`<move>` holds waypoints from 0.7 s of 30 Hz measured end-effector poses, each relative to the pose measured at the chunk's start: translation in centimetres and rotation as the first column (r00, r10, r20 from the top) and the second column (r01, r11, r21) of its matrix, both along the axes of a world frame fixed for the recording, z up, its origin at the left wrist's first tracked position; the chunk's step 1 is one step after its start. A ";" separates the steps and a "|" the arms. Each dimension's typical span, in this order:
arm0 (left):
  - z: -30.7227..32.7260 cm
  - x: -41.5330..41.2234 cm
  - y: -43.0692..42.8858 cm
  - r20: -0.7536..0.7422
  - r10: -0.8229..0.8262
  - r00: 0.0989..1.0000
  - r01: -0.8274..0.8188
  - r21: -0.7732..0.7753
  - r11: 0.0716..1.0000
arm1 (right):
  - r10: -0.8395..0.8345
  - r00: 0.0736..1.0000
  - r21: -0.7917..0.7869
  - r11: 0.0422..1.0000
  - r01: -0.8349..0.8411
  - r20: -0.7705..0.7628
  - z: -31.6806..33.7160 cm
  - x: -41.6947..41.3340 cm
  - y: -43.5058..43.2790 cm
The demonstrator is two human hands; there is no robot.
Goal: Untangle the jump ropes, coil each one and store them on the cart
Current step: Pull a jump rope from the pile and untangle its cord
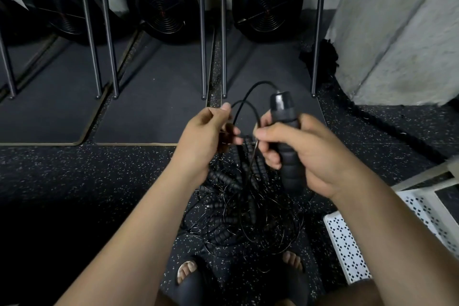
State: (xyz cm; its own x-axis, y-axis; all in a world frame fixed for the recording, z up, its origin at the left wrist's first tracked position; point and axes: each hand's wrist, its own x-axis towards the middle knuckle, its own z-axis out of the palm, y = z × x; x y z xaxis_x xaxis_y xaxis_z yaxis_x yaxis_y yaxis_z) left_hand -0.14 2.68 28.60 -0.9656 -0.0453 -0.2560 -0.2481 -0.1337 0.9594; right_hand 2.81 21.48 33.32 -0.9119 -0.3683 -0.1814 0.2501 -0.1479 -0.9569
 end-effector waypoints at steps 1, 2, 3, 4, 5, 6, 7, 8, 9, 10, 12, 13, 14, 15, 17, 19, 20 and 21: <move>0.1 0.3 0.5 -0.005 -0.019 1.000 0.019 0.004 1.000 | -0.042 0.999 -0.046 0.998 0.042 0.004 0.1 -0.2 0.3; 0.2 0.7 1.0 -0.008 -0.056 0.998 0.056 0.010 0.998 | -0.088 0.996 -0.086 0.992 0.089 0.014 0.2 -0.4 0.5; 0.3 1.0 1.3 -0.006 -0.115 0.993 0.115 0.011 0.993 | -0.137 0.990 -0.120 0.983 0.139 0.025 0.3 -0.6 0.8; 0.5 1.4 1.6 0.001 -0.193 0.981 0.193 0.003 0.981 | -0.183 0.983 -0.147 0.972 0.186 0.032 0.4 -0.8 1.2; 0.7 1.7 1.7 0.010 -0.277 0.961 0.277 -0.005 0.961 | -0.228 0.973 -0.165 0.959 0.230 0.034 0.4 -1.0 1.5; 0.8 2.1 1.8 0.014 -0.353 0.935 0.353 -0.007 0.935 | -0.271 0.962 -0.178 0.945 0.273 0.036 0.3 -1.3 1.9; 0.8 2.4 1.8 0.011 -0.419 0.908 0.419 0.001 0.908 | -0.312 0.949 -0.190 0.930 0.315 0.043 0.3 -1.6 2.3; 0.8 2.7 1.7 0.000 -0.472 0.882 0.472 0.004 0.882 | -0.350 0.935 -0.199 0.914 0.354 0.055 0.2 -1.8 2.8; 0.8 3.0 1.7 -0.012 -0.515 0.857 0.515 -0.008 0.857 | -0.386 0.920 -0.206 0.896 0.393 0.073 0.0 -2.1 3.1; 0.7 3.1 1.6 -0.020 -0.548 0.836 0.547 -0.045 0.836 | -0.419 0.903 -0.214 0.877 0.430 0.095 -0.2 -2.3 3.6; 0.4 3.3 1.4 -0.040 -0.587 0.809 0.574 -0.160 0.803 | -0.463 0.875 -0.232 0.843 0.485 0.143 -0.7 -2.7 4.2; 0.3 3.3 1.2 -0.055 -0.590 0.805 0.571 -0.198 0.797 | -0.470 0.868 -0.232 0.837 0.496 0.160 -0.9 -2.9 4.3; 0.3 3.3 1.1 -0.073 -0.579 0.812 0.554 -0.217 0.804 | -0.468 0.868 -0.212 0.842 0.495 0.167 -1.1 -3.1 4.4; 0.4 3.3 1.1 -0.094 -0.558 0.825 0.528 -0.224 0.819 | -0.461 0.872 -0.167 0.858 0.485 0.165 -1.4 -3.2 4.5; 0.6 3.2 1.0 -0.149 -0.482 0.864 0.445 -0.225 0.867 | -0.416 0.898 -0.013 0.906 0.422 0.144 -1.7 -3.1 4.1; 0.8 2.9 0.9 -0.191 -0.374 0.907 0.345 -0.169 0.923 | -0.302 0.945 0.159 0.946 0.281 0.123 -1.9 -2.5 3.4; 0.8 2.6 0.7 -0.201 -0.322 0.925 0.299 -0.136 0.945 | -0.223 0.967 0.219 0.957 0.193 0.126 -1.9 -2.1 3.1; 0.8 2.4 0.6 -0.203 -0.277 0.939 0.260 -0.104 0.960 | -0.140 0.981 0.257 0.961 0.102 0.135 -1.8 -1.7 2.7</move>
